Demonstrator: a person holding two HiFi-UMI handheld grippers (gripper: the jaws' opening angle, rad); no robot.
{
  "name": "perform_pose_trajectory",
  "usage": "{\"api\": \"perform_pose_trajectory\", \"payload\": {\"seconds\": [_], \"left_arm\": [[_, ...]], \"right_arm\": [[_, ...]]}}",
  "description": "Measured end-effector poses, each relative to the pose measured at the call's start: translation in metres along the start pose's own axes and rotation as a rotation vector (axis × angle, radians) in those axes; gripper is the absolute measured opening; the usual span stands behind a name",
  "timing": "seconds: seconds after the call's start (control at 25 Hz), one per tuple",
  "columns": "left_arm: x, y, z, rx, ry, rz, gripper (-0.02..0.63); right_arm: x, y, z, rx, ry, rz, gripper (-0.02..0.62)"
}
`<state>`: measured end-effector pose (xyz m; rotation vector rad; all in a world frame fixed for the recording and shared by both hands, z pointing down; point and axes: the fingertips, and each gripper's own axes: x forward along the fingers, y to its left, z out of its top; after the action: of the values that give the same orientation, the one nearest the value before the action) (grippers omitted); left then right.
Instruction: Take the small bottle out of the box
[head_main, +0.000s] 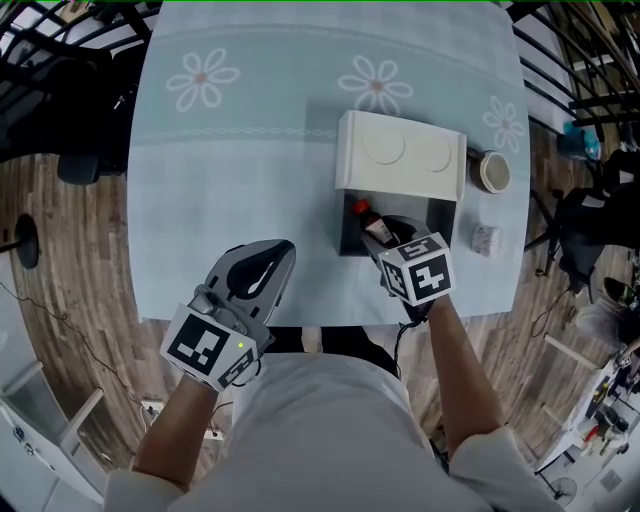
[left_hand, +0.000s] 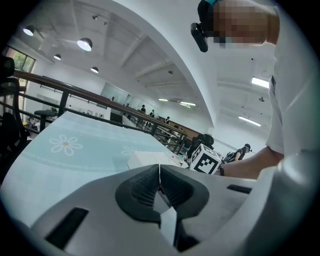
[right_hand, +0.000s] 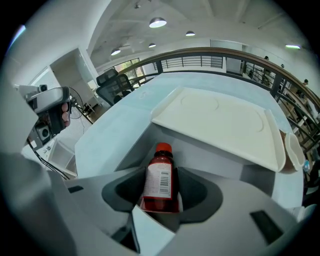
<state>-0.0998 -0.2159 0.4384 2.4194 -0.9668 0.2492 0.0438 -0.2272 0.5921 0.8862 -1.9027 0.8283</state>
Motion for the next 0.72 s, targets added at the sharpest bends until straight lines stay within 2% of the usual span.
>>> {"api": "perform_pose_trajectory", "payload": {"seconds": [0.72], "left_arm": [[-0.004, -0.039, 0.024, 0.096, -0.008, -0.007, 0.023]], "right_arm": [[-0.065, 0.006, 0.024, 0.125, -0.237, 0.081, 0.213]]}}
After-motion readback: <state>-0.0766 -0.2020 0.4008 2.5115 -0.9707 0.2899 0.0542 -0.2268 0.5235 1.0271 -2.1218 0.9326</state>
